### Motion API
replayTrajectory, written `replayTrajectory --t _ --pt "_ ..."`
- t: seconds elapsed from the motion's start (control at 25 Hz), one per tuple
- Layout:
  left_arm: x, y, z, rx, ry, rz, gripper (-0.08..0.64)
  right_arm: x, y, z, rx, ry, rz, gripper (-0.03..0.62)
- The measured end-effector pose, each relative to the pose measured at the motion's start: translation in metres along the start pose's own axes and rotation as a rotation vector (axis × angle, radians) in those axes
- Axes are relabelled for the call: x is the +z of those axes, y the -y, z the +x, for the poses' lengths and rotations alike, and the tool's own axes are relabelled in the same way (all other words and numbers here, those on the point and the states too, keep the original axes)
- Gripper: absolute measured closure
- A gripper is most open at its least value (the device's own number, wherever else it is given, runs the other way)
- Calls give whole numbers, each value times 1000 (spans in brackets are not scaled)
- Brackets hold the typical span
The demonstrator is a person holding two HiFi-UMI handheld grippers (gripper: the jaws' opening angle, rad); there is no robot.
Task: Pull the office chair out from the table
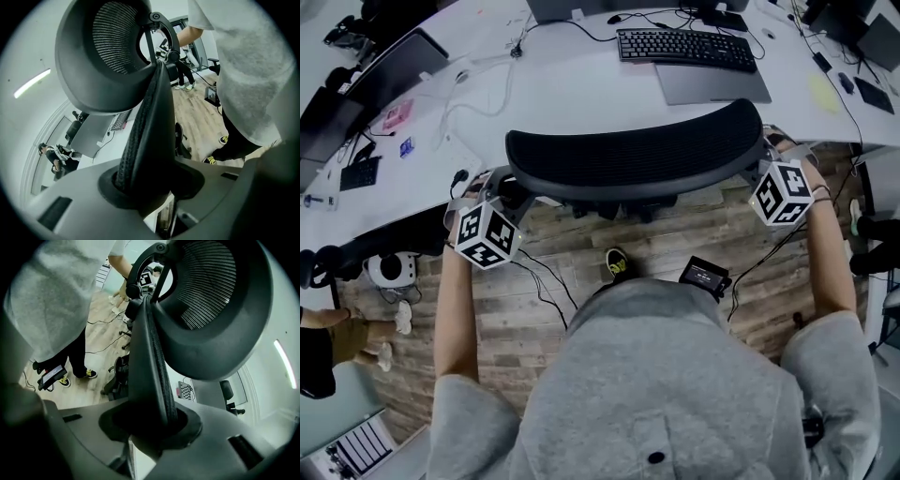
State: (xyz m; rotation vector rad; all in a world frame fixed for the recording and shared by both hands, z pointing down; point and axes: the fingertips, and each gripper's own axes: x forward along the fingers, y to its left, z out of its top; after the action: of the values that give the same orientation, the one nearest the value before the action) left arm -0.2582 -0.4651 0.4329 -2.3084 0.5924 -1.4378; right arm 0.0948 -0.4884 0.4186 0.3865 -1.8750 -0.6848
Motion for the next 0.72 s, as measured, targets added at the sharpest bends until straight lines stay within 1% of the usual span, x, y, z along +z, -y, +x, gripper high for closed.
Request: replayTrajectory --t 0.2,0.32,0.4,0.52,0.72 --pt "2 -1 2 9 16 -6 403 -9 -1 2 -5 -17 -10 457" --pt "4 -2 1 27 53 -22 404 -5 5 5 -62 22 32 457" --pt "6 0 -1 24 62 -40 419 -4 5 4 -85 16 66 457" --pt "6 -1 -2 27 61 -47 422 -4 5 2 -81 2 72 463" --pt "6 4 -3 39 51 -51 423 -4 -1 0 -80 8 62 468"
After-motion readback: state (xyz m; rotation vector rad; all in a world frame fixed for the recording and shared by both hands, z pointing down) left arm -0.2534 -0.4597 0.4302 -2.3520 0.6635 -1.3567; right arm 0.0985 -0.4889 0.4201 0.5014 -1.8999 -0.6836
